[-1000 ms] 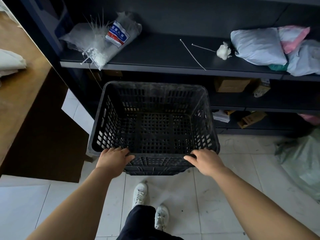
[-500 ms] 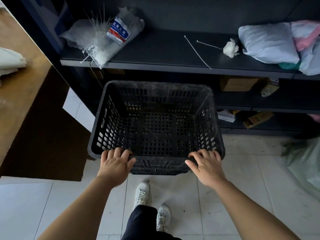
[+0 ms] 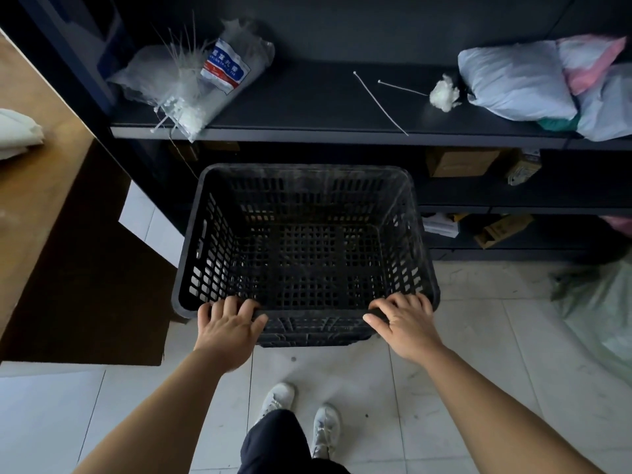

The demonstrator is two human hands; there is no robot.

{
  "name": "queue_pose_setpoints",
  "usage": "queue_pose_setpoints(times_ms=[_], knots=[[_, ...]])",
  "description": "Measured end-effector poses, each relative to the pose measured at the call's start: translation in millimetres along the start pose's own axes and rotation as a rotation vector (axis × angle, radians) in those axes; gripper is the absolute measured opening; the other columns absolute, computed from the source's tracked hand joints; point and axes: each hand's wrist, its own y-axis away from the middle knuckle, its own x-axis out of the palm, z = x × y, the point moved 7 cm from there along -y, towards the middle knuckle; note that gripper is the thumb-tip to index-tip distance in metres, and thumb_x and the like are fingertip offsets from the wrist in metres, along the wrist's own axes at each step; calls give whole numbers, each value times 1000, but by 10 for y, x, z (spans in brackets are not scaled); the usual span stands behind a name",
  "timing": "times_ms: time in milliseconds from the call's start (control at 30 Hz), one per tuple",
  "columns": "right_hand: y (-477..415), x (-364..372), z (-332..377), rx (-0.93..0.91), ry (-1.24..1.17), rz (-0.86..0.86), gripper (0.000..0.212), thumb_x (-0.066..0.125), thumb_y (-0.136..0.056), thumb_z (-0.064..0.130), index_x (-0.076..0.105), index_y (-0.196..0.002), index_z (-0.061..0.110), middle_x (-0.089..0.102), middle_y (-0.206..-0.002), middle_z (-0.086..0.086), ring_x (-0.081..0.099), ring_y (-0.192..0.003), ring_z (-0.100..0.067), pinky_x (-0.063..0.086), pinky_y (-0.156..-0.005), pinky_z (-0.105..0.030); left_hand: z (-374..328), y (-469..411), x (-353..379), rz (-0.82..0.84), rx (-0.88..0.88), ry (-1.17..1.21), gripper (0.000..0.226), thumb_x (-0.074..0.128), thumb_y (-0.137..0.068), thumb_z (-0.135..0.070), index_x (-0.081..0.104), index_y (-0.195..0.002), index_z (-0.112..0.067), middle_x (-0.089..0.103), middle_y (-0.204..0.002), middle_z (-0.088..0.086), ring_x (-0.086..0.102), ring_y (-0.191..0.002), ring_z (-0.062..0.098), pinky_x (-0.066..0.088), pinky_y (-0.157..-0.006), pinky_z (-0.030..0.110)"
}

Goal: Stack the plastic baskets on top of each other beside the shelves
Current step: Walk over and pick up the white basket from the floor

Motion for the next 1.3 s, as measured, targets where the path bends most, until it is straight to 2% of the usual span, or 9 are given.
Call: queue_pose_setpoints(times_ms=[133,233,300,433,600,767,900,1067,1300], knots=[[-10,-13,-4,39,-37,156,107,-17,-56,89,50,-123,40,52,-124,2,41,-121,-23,11,-110,-40,2,-26,-21,141,-17,-32,50,15,-91,-55,39,-129,-33,45,-126,3,39,-121,25,23,-104,43],[30,-135,8,114,-154,113,56,35,-86,68,54,-124,31,54,-126,0,44,-121,-23,20,-111,-39,-4,-39,-140,165,-4,55,41,27,-92,-52,52,-121,-35,56,-122,1,47,-118,25,27,-102,41],[73,-246,31,148,-185,27,43,45,-91,51,55,-125,27,56,-127,1,47,-119,-22,25,-110,-38,-37,-56,-287,119,30,156,34,34,-92,-45,60,-109,-33,64,-114,-1,56,-107,24,37,-95,39],[188,-570,56,231,-214,-141,37,49,-92,41,60,-122,24,61,-124,1,55,-113,-22,36,-101,-38,-201,-118,-724,-4,151,245,32,36,-97,-36,62,-112,-26,64,-115,2,61,-96,24,49,-77,33],[415,-998,54,348,-336,-319,32,53,-91,34,64,-117,19,68,-111,-5,62,-98,-25,50,-83,-37,-493,-145,-1291,-129,317,233,32,35,-98,-36,62,-112,-23,63,-112,3,61,-90,24,51,-74,34],[831,-1294,-26,432,-322,-476,37,44,-89,36,66,-111,16,70,-105,-9,62,-93,-29,50,-81,-41,-946,-72,-1650,-226,548,192,33,38,-97,-35,62,-116,-23,64,-114,0,61,-98,22,51,-82,36],[1337,-1405,-152,536,-289,-581,37,48,-89,28,64,-116,9,68,-114,-14,63,-100,-33,46,-93,-45,-1457,82,-1759,-253,709,159,36,39,-97,-36,59,-123,-20,63,-118,1,59,-103,22,50,-88,39],[2124,-1362,-479,758,-268,-679,29,49,-87,25,68,-95,4,70,-91,-16,65,-83,-34,49,-82,-43,-2282,462,-1744,-236,936,121,35,40,-97,-35,58,-123,-19,62,-119,2,57,-107,21,46,-93,38],[3484,-1142,-994,1096,-283,-745,35,51,-90,29,64,-117,12,69,-114,-12,63,-100,-33,39,-97,-40,-3510,1237,-1427,-186,1217,83,29,39,-94,-31,60,-86,-13,63,-85,2,61,-81,23,49,-70,35]])
